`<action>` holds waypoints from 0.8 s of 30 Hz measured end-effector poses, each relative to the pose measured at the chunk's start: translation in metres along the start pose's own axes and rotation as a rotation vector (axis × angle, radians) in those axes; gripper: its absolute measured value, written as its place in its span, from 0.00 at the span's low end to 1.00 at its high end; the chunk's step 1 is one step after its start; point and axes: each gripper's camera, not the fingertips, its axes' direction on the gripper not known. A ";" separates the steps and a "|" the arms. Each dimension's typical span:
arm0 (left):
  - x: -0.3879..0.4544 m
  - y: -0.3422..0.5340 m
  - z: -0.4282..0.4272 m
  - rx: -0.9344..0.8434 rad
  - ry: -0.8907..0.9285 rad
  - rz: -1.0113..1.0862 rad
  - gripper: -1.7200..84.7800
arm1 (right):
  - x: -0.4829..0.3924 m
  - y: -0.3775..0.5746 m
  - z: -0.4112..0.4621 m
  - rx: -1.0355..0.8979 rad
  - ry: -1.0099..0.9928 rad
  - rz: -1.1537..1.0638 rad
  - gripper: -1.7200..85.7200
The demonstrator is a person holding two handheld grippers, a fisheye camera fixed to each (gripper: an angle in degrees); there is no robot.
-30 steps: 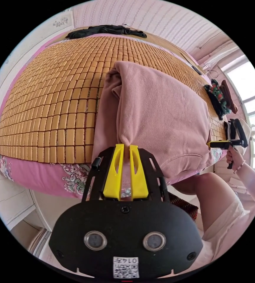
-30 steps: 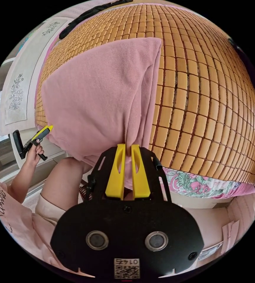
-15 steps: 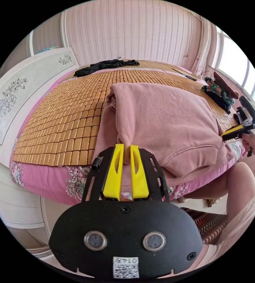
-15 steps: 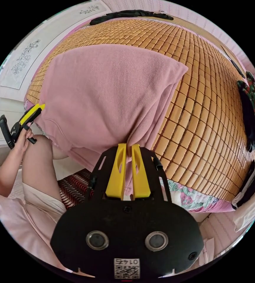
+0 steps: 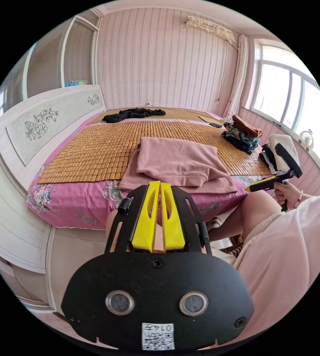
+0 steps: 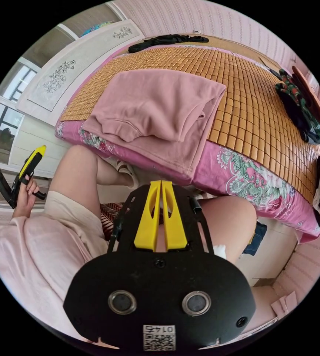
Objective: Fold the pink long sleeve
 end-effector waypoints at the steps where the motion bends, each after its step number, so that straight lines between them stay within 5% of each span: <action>1: -0.001 0.003 -0.002 0.010 0.009 -0.005 0.01 | -0.007 0.004 0.001 0.009 -0.004 -0.013 0.01; 11: 0.001 -0.011 0.051 -0.022 0.117 0.035 0.01 | -0.070 -0.039 0.039 -0.096 0.021 -0.167 0.01; 24: 0.021 -0.076 0.192 -0.161 0.171 0.157 0.03 | -0.171 -0.220 0.097 -0.209 0.148 -0.447 0.01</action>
